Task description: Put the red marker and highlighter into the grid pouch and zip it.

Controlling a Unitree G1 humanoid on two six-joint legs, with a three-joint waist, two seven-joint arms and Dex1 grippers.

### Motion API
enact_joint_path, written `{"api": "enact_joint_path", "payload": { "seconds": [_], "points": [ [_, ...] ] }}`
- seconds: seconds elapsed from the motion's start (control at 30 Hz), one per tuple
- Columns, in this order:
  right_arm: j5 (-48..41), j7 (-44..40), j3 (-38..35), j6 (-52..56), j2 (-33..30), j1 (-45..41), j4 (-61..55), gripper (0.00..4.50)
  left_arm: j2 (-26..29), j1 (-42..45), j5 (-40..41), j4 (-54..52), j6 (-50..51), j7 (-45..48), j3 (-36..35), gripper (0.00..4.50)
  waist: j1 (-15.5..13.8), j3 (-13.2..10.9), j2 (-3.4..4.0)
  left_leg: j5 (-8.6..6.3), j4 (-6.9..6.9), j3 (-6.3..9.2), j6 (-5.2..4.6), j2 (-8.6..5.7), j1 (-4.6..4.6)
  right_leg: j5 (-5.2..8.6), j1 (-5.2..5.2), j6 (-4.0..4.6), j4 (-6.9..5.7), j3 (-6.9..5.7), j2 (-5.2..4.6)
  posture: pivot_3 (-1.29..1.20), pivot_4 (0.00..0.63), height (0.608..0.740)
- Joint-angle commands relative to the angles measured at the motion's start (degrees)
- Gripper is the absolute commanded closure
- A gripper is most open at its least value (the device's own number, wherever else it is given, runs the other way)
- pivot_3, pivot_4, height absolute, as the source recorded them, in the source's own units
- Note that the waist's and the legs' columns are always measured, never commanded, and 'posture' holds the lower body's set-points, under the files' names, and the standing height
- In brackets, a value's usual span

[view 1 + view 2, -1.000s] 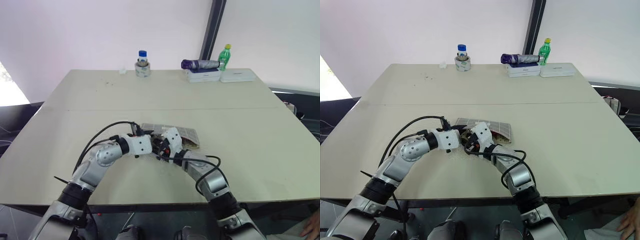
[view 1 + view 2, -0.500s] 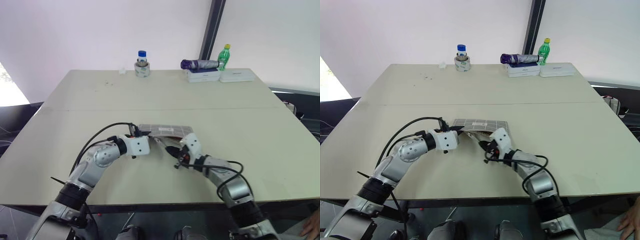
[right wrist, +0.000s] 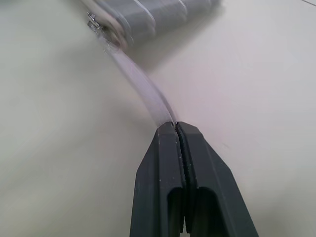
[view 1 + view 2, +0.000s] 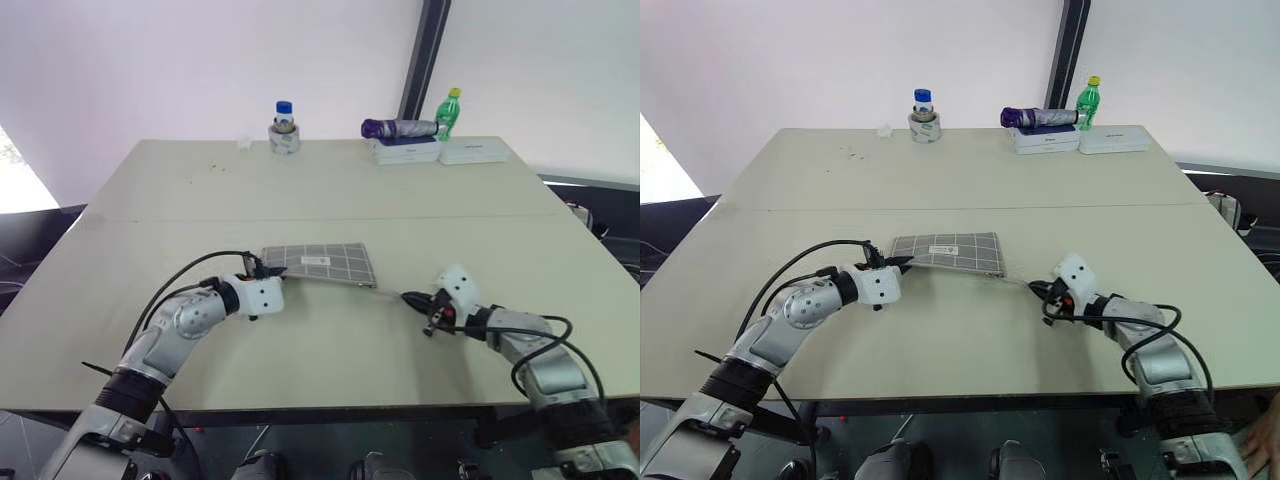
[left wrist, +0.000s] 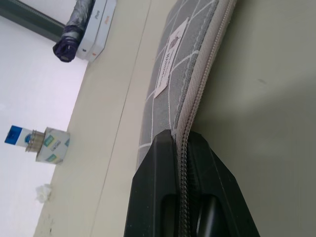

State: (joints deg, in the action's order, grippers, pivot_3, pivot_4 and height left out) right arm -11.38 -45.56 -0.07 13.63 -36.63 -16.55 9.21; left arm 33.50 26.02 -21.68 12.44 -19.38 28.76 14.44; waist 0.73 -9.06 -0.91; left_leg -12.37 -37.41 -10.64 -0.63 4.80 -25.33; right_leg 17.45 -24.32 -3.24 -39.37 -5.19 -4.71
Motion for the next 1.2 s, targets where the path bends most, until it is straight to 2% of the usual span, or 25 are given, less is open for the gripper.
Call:
{"api": "enact_joint_path", "payload": {
  "seconds": [0.03, 0.1, 0.17, 0.23, 0.33, 0.5, 0.57, 0.6, 0.67, 0.83, 1.07, 1.2],
  "points": [
    [0.4, -1.1, -2.8, -2.6, -2.6, -0.6, 1.4, 4.46, 0.4, 0.2, 1.4, -0.4, -1.0, -0.8, -1.8, 4.50, 0.0, 0.0, 0.00, 0.00, 0.00, 0.00, 0.00, 0.00, 0.00, 0.00, 0.00, 0.00, 0.00, 0.00, 0.00, 0.00, 0.150, 0.738],
    [0.6, -1.6, -3.3, -3.9, -3.8, -0.2, 2.4, 4.46, 0.1, -0.1, 2.2, -0.1, -1.7, -1.5, -2.3, 4.50, 0.0, 0.0, 0.00, 0.00, 0.00, 0.00, 0.00, 0.00, 0.00, 0.00, 0.01, 0.00, 0.00, 0.00, -0.01, 0.00, 0.150, 0.738],
    [-0.9, -1.2, -4.1, -2.3, -3.3, -0.5, 1.3, 4.46, -0.9, -0.8, 9.9, -0.6, -1.2, 3.9, -2.9, 4.50, 0.0, 0.0, 0.00, 0.03, 0.00, 0.00, 0.05, 0.01, 0.01, 0.00, 0.00, 0.00, 0.00, 0.01, 0.00, 0.00, 0.150, 0.738],
    [-2.3, -1.9, -3.9, -1.4, -2.2, -1.0, -0.3, 4.50, -1.9, -1.4, 15.1, -1.1, 0.4, 6.9, -4.0, 3.75, 0.1, 0.0, 0.00, 0.05, 0.01, 0.00, 0.09, 0.03, 0.01, 0.00, 0.00, 0.00, 0.00, 0.01, 0.00, 0.00, 0.150, 0.738],
    [-4.4, -2.2, -3.7, 0.0, 0.1, -2.3, -3.1, 3.69, -0.4, -2.0, 16.6, -0.3, -3.7, 9.6, -4.2, 2.41, 0.3, 0.0, 0.00, 0.06, 0.00, -0.01, 0.10, 0.03, 0.03, 0.00, 0.01, 0.00, 0.00, 0.01, 0.02, 0.00, 0.150, 0.738],
    [-5.7, -3.0, -3.1, 1.0, 2.4, -3.0, -6.2, 1.12, -1.1, -4.9, 23.9, -3.4, 0.3, 11.5, -7.6, 0.00, 0.1, 0.0, 0.01, 0.06, 0.01, 0.00, 0.10, 0.04, 0.03, 0.00, 0.01, -0.01, -0.01, 0.01, 0.01, 0.00, 0.150, 0.738],
    [-5.3, -3.3, -3.0, 0.4, 2.3, -3.4, -5.8, 0.15, -0.5, -7.6, 26.1, -6.8, 0.4, 12.4, -9.1, 0.00, 0.1, 0.0, 0.01, 0.05, 0.00, 0.00, 0.09, 0.04, 0.03, 0.00, 0.03, -0.01, 0.00, 0.01, -0.03, 0.00, 0.150, 0.738],
    [-5.7, -3.9, -3.1, 0.6, 2.1, -3.5, -5.8, 0.04, -0.3, -9.3, 29.6, -8.5, 1.5, 13.1, -11.2, 0.00, 0.0, 0.0, 0.01, 0.04, 0.00, 0.00, 0.07, 0.03, 0.02, 0.00, 0.03, -0.01, 0.01, 0.01, -0.05, 0.00, 0.150, 0.738],
    [-6.2, -6.4, -2.9, 0.9, 0.7, -2.7, -6.9, 0.04, 1.2, -13.0, 36.7, -10.7, 5.1, 14.5, -17.1, 0.00, 0.1, 0.0, 0.01, 0.04, 0.00, 0.01, 0.06, 0.03, 0.02, 0.00, 0.03, 0.00, 0.02, 0.01, -0.06, 0.00, 0.150, 0.738],
    [-8.7, -12.3, -4.4, 0.3, -3.4, 1.0, -11.4, 0.04, 7.1, -24.5, 46.4, -16.1, 16.9, 16.7, -28.3, 0.00, 0.5, 0.0, 0.02, -0.03, 0.12, 0.06, -0.03, 0.09, 0.07, 0.00, 0.02, 0.00, 0.02, 0.01, -0.04, 0.00, 0.150, 0.738],
    [-7.1, -14.1, -8.8, -5.5, -8.0, 3.3, -5.3, 0.04, 8.1, -39.5, 50.7, -21.8, 23.1, 15.9, -41.8, 0.00, -0.1, 0.0, 0.01, -0.18, 0.07, 0.09, -0.25, 0.06, 0.09, 0.02, 0.10, 0.03, 0.13, -0.02, -0.13, 0.00, 0.150, 0.738],
    [-6.3, -14.3, -9.1, -7.9, -8.6, 3.3, -1.1, 0.04, 7.4, -41.9, 49.5, -19.6, 21.8, 16.2, -44.9, 0.00, -0.1, 0.0, 0.01, -0.22, 0.07, 0.11, -0.29, 0.03, 0.10, 0.05, 0.12, 0.12, 0.17, -0.04, -0.30, 0.00, 0.150, 0.738]
  ]
}}
